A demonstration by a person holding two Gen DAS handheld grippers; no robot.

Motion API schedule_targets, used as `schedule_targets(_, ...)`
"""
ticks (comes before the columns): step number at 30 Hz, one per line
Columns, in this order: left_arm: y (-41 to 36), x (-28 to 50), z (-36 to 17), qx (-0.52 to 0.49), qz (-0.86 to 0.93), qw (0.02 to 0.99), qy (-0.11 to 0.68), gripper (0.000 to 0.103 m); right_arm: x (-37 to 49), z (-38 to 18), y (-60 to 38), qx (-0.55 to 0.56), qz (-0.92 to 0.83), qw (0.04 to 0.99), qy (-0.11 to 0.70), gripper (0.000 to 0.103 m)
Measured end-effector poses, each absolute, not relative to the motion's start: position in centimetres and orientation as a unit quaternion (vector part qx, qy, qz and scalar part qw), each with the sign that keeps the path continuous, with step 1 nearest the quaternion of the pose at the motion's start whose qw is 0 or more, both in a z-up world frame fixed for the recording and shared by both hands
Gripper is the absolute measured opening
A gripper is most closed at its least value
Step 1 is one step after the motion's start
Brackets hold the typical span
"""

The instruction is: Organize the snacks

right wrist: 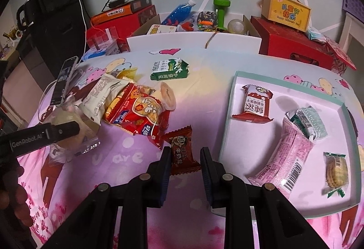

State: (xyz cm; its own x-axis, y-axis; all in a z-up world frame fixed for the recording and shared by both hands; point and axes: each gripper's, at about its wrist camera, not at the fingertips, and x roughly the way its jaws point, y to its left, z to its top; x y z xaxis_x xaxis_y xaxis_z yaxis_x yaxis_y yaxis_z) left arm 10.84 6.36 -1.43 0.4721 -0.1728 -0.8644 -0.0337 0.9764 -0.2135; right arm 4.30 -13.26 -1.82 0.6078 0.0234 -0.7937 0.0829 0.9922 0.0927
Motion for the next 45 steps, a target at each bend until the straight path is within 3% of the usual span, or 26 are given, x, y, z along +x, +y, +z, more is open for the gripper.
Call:
schedule_targets(16, 2.6, 9.7, 1.9, -0.064, -0.088, 0.876, 0.469, 0.054, 3.4, -0.6, -16.2, 0.076, -0.041, 0.900, 0.427, 0.027)
schedule_targets(29, -6.5, 8.3, 3.5, 0.007, -0.188, 0.877, 0.443, 0.054, 1.0, 0.4, -24.2, 0.120, -0.117, 0.895, 0.413, 0.028)
schedule_targets(45, -17.4, 7.7, -0.4, 0.101, -0.271, 0.842, 0.455, 0.054, -2.0, -0.4, -32.0, 0.170, -0.180, 0.878, 0.409, 0.028)
